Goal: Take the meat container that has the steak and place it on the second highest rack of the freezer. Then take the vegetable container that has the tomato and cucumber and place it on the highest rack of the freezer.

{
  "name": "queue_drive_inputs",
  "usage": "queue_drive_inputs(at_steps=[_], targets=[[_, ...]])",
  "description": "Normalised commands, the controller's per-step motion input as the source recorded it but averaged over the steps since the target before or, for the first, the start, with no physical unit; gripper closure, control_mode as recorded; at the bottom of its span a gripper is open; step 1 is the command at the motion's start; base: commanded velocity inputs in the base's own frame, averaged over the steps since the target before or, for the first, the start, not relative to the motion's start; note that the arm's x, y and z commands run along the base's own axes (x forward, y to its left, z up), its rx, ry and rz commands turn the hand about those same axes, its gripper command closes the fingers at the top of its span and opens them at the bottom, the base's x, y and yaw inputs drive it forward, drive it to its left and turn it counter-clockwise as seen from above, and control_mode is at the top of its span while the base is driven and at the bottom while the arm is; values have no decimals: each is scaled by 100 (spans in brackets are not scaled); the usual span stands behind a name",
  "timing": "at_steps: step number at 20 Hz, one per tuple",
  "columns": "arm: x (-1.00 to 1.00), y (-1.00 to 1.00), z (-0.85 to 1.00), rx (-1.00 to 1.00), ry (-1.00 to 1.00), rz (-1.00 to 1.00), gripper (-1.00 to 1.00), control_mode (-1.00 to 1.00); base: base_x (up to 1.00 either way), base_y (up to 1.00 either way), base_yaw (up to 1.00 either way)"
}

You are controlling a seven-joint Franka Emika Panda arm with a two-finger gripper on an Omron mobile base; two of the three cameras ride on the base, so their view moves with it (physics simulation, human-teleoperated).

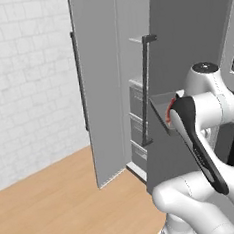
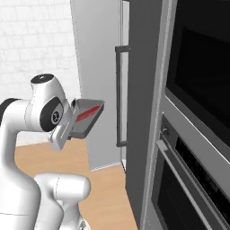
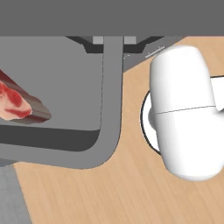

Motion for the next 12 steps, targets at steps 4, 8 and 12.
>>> queue_drive_inputs(at_steps=[4, 8, 12], targets=[[0, 0, 0, 0, 0, 0, 100, 100, 69, 63, -7], [0, 0, 0, 0, 0, 0, 100, 100, 44, 38, -14], [0, 0, 0, 0, 0, 0, 100, 100, 49, 25, -26]])
